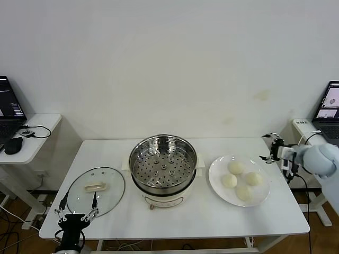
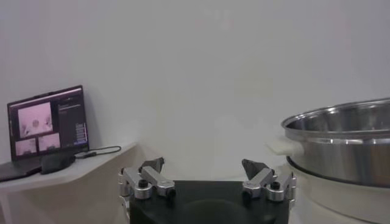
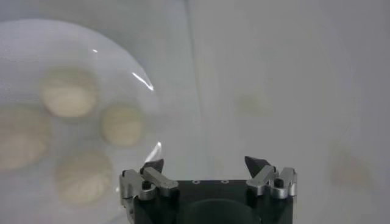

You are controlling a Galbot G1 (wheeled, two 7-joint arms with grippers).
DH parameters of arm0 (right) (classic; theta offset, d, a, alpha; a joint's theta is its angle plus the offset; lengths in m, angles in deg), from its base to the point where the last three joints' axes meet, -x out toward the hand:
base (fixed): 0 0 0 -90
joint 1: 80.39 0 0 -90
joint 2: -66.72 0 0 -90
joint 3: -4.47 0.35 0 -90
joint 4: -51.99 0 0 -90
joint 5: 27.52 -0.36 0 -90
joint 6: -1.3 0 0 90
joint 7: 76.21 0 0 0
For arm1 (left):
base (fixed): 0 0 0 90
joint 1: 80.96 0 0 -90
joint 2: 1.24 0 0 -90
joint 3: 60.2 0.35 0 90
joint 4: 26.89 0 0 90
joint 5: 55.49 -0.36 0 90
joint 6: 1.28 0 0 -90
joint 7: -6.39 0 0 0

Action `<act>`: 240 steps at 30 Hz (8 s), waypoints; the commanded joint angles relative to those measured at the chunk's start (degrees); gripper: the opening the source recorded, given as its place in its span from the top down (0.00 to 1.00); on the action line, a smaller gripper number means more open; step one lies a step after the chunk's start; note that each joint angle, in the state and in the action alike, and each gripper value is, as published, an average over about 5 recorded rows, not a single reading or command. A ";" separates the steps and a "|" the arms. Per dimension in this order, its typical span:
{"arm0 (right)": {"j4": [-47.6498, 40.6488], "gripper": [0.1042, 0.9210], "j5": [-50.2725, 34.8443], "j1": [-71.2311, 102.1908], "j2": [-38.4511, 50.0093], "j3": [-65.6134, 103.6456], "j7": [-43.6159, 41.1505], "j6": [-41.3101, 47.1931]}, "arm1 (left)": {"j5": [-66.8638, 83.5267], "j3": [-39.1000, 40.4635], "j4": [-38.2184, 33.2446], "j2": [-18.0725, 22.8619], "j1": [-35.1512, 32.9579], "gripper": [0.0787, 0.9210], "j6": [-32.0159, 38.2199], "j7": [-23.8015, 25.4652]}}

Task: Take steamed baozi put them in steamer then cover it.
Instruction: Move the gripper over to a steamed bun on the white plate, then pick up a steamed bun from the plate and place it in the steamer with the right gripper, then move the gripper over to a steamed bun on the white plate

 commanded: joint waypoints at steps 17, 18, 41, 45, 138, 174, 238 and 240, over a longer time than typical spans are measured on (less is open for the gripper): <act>-17.89 0.12 1.52 -14.67 -11.89 -22.61 -8.47 -2.30 | 0.61 -0.87 -0.33 0.08 0.12 0.12 0.88 0.12; -18.53 0.12 1.80 -14.56 -12.42 -22.44 -8.36 -2.43 | 0.65 -1.04 -0.36 0.06 0.02 0.12 1.00 0.14; -28.61 0.12 7.55 -14.05 -20.66 -21.45 -6.26 -4.09 | 1.21 -2.79 0.60 -0.20 -0.40 0.12 2.29 0.28; -29.56 0.12 8.10 -14.10 -21.33 -21.29 -5.91 -4.09 | 1.26 -2.81 0.61 -0.21 -0.35 0.12 2.42 0.27; -23.36 0.34 -2.29 -43.98 -46.93 -63.32 2.10 -27.02 | 5.15 -3.48 3.18 -1.74 0.28 0.12 5.33 0.65; 5.16 0.12 -29.69 -61.72 -22.17 -65.29 -7.51 2.30 | 5.56 -3.58 2.33 -2.09 -0.08 0.12 5.19 0.68; -9.57 0.12 -6.20 -16.86 -12.25 -38.85 -4.15 9.34 | 6.07 -5.06 3.87 -2.98 0.58 0.12 4.57 0.79; -9.93 0.13 -6.18 -16.86 -12.63 -38.72 -4.10 9.35 | 6.06 -5.09 3.91 -2.96 0.60 0.12 4.57 0.78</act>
